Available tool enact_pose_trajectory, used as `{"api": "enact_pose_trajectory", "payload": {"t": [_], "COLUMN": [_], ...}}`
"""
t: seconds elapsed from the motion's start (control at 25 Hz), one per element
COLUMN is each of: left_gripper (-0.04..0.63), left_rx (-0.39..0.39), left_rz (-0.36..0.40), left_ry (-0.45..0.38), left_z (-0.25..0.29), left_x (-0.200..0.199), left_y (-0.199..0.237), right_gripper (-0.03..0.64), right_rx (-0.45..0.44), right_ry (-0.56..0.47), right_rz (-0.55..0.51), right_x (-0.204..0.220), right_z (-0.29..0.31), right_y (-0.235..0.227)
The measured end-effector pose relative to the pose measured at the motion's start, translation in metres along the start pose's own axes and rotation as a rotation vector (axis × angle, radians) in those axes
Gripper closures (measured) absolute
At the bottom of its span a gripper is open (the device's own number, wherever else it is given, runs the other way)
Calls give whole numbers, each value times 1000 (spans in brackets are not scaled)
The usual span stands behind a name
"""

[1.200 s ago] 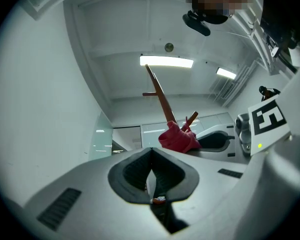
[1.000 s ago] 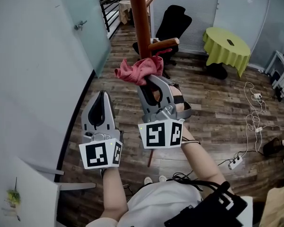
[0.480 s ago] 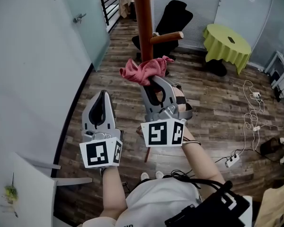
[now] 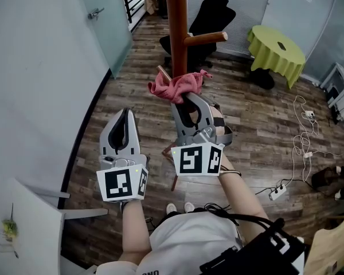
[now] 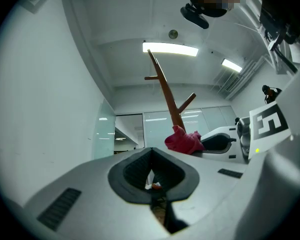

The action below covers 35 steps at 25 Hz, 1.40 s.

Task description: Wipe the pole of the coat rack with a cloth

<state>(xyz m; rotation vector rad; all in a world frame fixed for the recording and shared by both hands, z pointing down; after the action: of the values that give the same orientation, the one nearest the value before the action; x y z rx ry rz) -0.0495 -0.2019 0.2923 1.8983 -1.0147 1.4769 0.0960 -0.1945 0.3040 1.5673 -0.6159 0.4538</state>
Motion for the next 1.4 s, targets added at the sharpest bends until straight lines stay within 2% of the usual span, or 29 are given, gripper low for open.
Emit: {"api": "enact_pose_trajectory", "payload": {"t": [0.28,0.76,1.0,1.4], "left_gripper": [583,583,583,583], "left_rx": [14,24,12,34], "left_rz": [19,8,-62,-64], "left_ry": [34,74,92,126], "left_z": [1,6,3,0], "left_x": [13,33,39,54], "left_y": [-9,-5,-10,-16], "right_gripper": [534,534,534,534], "right_rx": [-29,-72,-84,-113], "right_ry": [34,91,124,156], "right_rz": [0,1,2,-3], "right_x": [18,42,51,65], "right_z": [-1,7,3,-1], "right_y": [11,33,41,57]}}
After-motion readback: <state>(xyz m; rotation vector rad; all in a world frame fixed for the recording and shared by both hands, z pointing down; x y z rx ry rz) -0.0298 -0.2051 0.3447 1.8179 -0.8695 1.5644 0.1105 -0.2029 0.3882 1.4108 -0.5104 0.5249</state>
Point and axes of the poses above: the fingertips, and each gripper's own axes: z forward along the fingers, y to its left, x out of its underside, the point moved 5 cm from there along -z, backward along the fingers, and after that the axes turned 7 degrees about -z, right-handed, at the moved point
